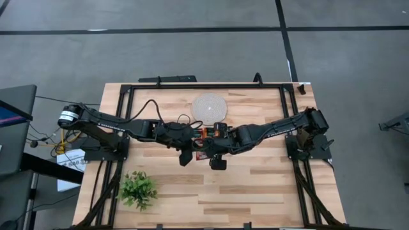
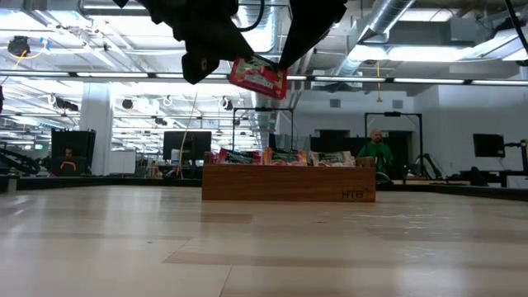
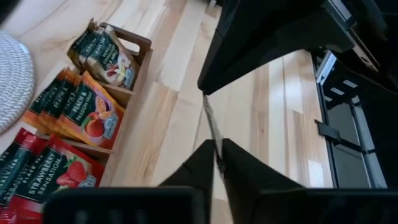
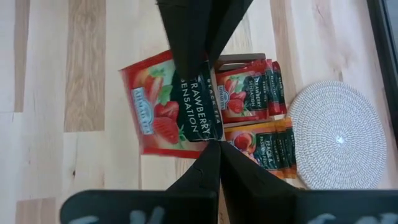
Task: Pick & Place Tea
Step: Put the red tea bag into the left section of the wooden organizer
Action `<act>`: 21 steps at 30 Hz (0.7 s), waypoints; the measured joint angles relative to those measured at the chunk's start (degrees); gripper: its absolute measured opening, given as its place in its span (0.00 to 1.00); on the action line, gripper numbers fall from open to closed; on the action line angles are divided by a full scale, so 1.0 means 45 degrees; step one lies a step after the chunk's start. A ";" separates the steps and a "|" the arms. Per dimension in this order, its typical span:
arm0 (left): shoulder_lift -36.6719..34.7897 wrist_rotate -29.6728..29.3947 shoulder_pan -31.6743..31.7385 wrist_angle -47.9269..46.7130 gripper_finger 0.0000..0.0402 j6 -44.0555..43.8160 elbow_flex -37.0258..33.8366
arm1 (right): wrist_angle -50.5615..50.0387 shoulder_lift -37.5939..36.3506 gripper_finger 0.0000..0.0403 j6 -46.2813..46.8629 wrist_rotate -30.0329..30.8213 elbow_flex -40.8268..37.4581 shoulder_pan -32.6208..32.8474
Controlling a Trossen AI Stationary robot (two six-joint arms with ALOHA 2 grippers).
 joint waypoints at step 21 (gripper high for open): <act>-0.0019 -0.2779 0.0024 -0.1507 0.00 0.0280 -0.0025 | -0.1517 -0.0251 0.13 -0.0066 0.0026 -0.0010 0.0010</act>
